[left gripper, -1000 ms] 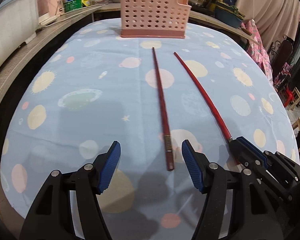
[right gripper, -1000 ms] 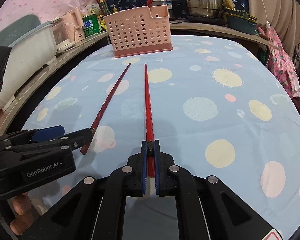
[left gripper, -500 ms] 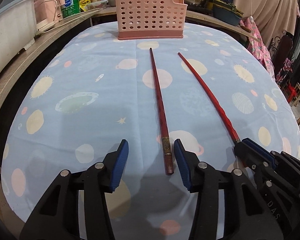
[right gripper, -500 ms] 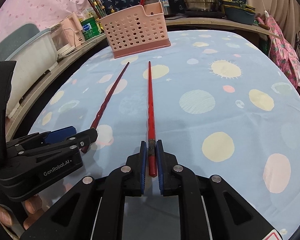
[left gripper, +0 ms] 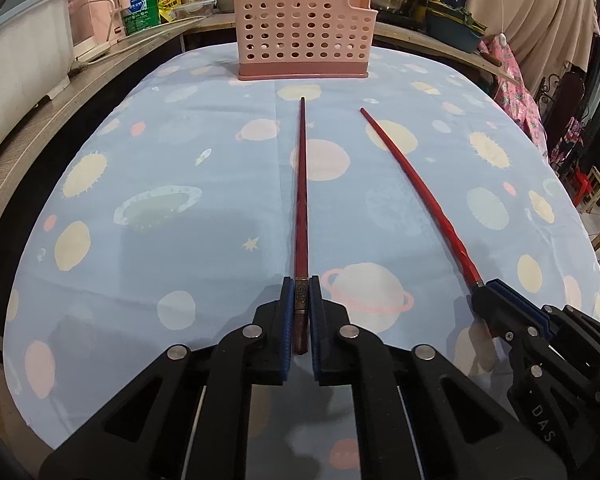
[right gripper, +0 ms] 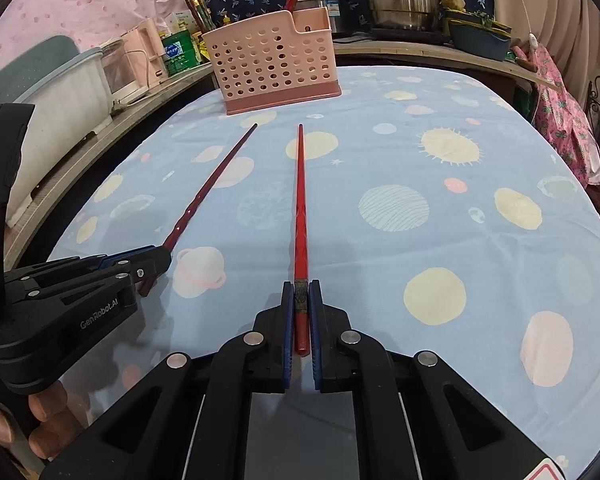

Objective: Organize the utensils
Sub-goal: 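Grasp the red chopstick with the right gripper while the left gripper grasps the dark red chopstick, then lift both held chopsticks and carry them over the pink basket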

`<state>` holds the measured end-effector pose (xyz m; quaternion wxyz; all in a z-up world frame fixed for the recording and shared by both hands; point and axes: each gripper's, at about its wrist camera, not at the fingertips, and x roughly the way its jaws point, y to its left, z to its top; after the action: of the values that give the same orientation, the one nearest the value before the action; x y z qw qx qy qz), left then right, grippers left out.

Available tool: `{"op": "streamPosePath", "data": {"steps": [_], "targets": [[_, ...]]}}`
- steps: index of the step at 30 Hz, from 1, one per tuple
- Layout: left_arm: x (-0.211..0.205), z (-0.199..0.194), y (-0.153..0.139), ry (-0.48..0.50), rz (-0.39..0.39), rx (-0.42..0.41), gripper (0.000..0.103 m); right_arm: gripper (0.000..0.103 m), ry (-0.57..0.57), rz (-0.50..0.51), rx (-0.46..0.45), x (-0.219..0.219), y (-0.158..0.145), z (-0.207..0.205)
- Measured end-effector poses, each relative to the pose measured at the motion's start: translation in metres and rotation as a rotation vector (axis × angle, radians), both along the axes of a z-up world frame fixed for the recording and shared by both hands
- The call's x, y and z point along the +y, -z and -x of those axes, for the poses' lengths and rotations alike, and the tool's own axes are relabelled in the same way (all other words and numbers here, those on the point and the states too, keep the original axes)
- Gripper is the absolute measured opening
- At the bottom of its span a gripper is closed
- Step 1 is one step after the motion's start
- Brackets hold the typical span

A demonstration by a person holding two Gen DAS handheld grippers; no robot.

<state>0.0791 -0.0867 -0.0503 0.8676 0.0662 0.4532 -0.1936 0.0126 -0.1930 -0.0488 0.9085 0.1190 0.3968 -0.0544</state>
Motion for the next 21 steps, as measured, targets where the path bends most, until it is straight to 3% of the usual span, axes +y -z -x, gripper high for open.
{"op": "streamPosePath", "data": {"steps": [10, 21], "targets": [[0.01, 0.001, -0.019, -0.016, 0.031, 0.032, 0.007, 0.007, -0.003, -0.039, -0.066, 0.001, -0.029, 0.006], [0.026, -0.009, -0.074, -0.037, 0.087, -0.029, 0.007, 0.007, 0.02, -0.075, -0.173, -0.014, -0.084, 0.0]]}}
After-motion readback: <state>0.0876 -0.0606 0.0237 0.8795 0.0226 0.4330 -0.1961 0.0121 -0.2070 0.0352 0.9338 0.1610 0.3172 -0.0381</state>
